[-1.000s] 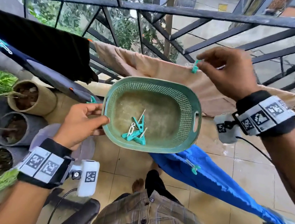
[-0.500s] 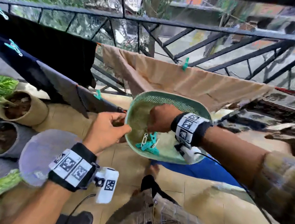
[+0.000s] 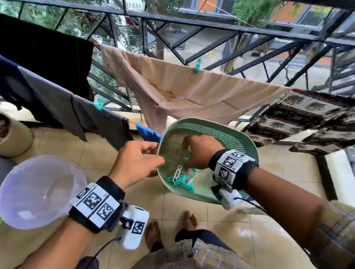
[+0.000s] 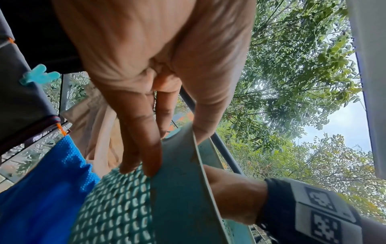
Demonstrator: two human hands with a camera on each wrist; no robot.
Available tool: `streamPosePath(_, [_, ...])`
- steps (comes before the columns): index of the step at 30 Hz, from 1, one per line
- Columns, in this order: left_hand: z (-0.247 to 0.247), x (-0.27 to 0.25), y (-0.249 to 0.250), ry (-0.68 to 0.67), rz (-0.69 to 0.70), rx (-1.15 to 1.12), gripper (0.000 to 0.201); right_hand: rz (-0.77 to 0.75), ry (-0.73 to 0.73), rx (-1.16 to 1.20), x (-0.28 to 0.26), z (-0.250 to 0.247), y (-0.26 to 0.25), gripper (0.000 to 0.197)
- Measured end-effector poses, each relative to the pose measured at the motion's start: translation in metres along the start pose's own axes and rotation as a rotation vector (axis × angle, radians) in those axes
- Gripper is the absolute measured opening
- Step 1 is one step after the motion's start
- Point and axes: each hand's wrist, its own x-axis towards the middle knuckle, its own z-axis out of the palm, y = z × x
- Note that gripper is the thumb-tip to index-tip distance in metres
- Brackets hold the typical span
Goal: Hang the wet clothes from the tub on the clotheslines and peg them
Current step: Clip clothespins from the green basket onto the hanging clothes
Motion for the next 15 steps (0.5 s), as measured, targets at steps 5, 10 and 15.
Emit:
streamPosePath(5, [0.030, 0.008, 0.006, -0.046, -0.019, 0.018, 0.023, 0.033, 0.117, 0.171, -0.034, -0.019, 0.043, 0.063])
streamPosePath(10, [0.079, 0.018, 0.019, -0.125, -0.009, 0.060, 0.026, 0.011, 0.135, 0.261, -0.062, -0.028, 0.100, 0.062])
streamPosePath(15, [0.153, 0.029, 0.031, -0.159, 0.022, 0.131, 0.026, 0.008, 0.138, 0.343, -0.081, -0.028, 0.175, 0.056])
